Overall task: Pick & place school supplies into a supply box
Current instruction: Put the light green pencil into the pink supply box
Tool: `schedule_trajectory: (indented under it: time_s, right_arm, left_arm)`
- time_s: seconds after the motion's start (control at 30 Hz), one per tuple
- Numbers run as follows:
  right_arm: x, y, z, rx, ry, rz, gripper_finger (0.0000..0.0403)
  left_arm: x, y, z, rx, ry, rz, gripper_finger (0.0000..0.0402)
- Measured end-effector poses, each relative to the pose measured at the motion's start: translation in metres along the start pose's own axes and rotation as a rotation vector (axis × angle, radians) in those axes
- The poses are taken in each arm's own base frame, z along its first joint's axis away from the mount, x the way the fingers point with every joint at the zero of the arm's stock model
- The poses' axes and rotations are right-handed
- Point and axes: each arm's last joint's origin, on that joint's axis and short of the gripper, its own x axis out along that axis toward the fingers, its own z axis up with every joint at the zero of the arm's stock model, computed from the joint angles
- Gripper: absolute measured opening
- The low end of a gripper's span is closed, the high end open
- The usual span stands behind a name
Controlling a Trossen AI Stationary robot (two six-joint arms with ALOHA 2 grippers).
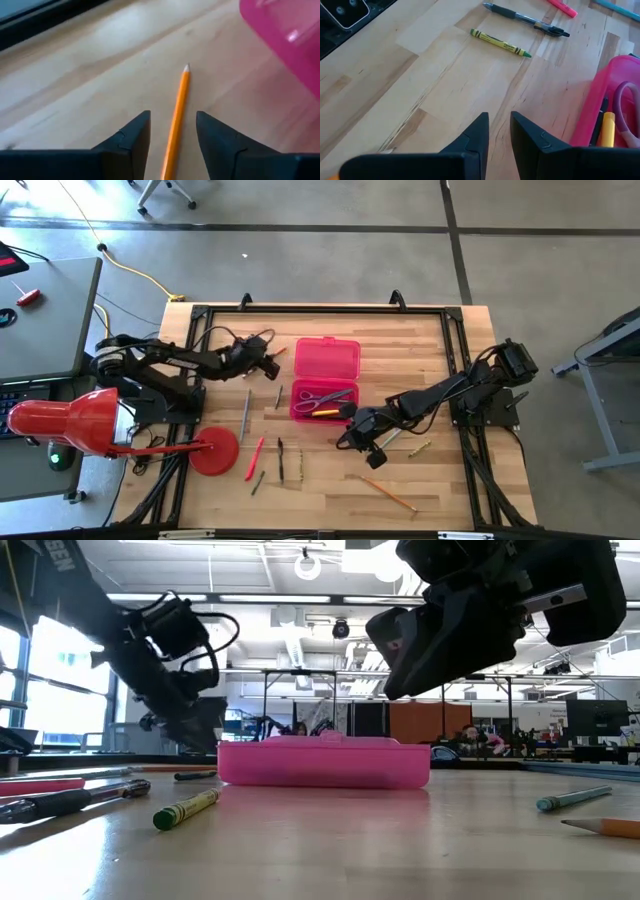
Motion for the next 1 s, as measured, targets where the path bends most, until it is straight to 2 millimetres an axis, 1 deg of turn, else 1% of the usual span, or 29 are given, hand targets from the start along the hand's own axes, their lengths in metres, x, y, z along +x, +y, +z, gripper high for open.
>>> schedule_trajectory:
  time_s: [0.1, 0.2, 0.27, 0.4, 0.5, 0.6, 0.67, 0.73, 0.83, 1.0]
  right_arm:
    - [0.000, -0.001, 0.002, 0.028, -0.016, -0.018, 0.0057]
    - [0.000, -0.002, 0.002, 0.128, -0.013, -0.071, 0.0057]
    - [0.000, 0.001, -0.001, 0.193, 0.022, -0.091, 0.0057]
    - [0.000, 0.015, -0.008, 0.289, 0.122, -0.062, 0.0057]
    - [-0.008, 0.028, -0.011, 0.367, 0.197, -0.041, 0.0057]
    - [-0.020, 0.044, -0.013, 0.333, 0.273, -0.027, 0.0057]
    - [-0.025, 0.053, -0.013, 0.257, 0.292, -0.034, 0.0057]
    - [-0.027, 0.059, -0.012, 0.163, 0.286, -0.046, 0.0057]
    - [-0.022, 0.064, -0.011, 0.090, 0.272, -0.044, 0.0057]
    - [-0.009, 0.065, -0.018, 0.082, 0.305, -0.019, 0.0057]
  left_arm:
    - [0.000, 0.001, 0.000, -0.008, -0.060, -0.020, 0.0179]
    - [-0.003, -0.002, 0.008, -0.020, -0.121, -0.058, 0.0166]
    - [-0.004, -0.004, 0.015, -0.015, -0.161, -0.070, 0.0159]
    - [-0.004, -0.006, 0.020, 0.002, -0.177, -0.085, 0.0154]
    - [-0.004, -0.006, 0.019, 0.024, -0.167, -0.080, 0.0154]
    - [-0.004, -0.005, 0.018, 0.030, -0.156, -0.081, 0.0154]
    - [-0.004, -0.005, 0.017, 0.032, -0.151, -0.083, 0.0154]
    - [-0.004, -0.005, 0.017, 0.031, -0.151, -0.083, 0.0154]
    - [-0.004, -0.006, 0.018, 0.029, -0.155, -0.084, 0.0152]
    - [-0.004, -0.006, 0.021, 0.014, -0.184, -0.094, 0.0150]
